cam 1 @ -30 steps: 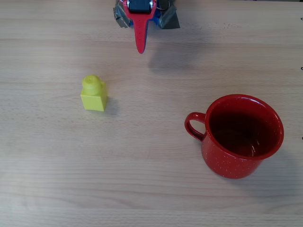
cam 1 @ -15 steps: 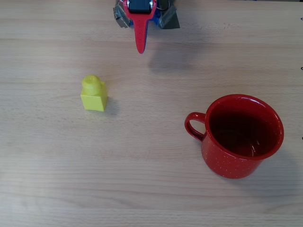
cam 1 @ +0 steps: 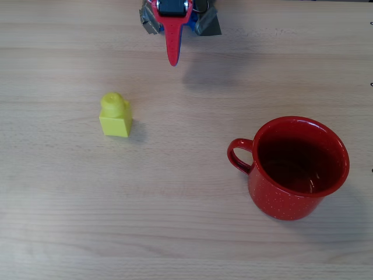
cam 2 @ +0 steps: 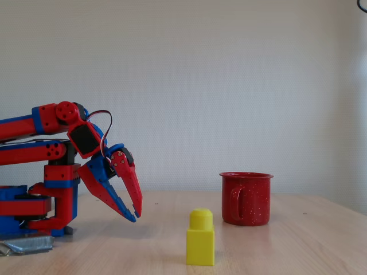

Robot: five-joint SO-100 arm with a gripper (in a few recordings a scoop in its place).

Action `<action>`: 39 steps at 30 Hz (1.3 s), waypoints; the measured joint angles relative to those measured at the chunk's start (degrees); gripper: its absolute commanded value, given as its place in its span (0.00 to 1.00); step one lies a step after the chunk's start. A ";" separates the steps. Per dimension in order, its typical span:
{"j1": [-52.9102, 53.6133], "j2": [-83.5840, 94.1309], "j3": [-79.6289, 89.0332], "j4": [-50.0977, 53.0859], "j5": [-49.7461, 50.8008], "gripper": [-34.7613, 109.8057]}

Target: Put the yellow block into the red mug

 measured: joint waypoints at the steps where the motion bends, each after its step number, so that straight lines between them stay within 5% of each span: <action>1: 0.00 0.00 0.00 0.00 0.00 0.24; 13: 1.14 -7.03 -1.76 -5.36 -2.81 0.24; 39: 13.71 -59.41 -50.10 -4.22 -1.23 0.24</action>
